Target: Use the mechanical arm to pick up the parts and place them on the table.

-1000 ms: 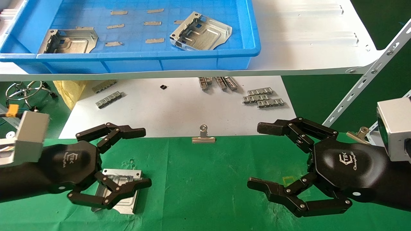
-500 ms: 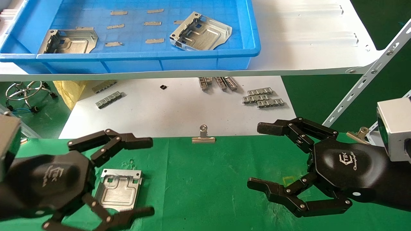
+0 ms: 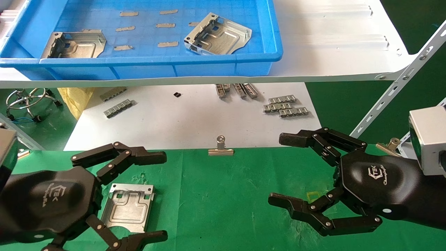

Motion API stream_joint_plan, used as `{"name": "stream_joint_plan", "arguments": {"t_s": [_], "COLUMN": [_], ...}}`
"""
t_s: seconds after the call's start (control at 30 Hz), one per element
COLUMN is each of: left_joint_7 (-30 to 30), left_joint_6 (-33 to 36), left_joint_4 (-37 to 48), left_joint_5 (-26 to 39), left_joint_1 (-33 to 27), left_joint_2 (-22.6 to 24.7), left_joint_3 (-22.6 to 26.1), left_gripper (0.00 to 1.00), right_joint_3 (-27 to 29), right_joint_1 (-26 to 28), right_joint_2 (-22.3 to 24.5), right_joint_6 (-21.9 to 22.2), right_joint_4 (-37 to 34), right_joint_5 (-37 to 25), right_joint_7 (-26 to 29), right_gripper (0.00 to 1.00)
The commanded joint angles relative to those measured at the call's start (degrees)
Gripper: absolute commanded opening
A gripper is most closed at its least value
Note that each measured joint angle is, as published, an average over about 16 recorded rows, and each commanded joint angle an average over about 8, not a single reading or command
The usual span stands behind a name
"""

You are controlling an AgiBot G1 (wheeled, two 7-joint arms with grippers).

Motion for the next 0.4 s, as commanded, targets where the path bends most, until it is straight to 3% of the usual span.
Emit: {"name": "stream_joint_plan", "arguments": {"t_s": [0.03, 0.4], "left_joint_7": [0.13, 0.43], "left_joint_6": [0.01, 0.06], "left_joint_4": [0.31, 0.99], "left_joint_5": [0.05, 0.22], "left_joint_1": [-0.11, -0.38], "left_joint_2": [0.05, 0.19], "left_joint_3": [0.14, 0.47], "left_gripper": [1.00, 1.00], "right_joint_3": [0.00, 0.00], "right_joint_1": [0.00, 0.00], "right_joint_2": [0.00, 0.00], "right_joint_6": [0.00, 0.00], "right_joint_4": [0.00, 0.00], "right_joint_5": [0.00, 0.00], "right_joint_7": [0.00, 0.00], "right_gripper": [1.00, 1.00]}}
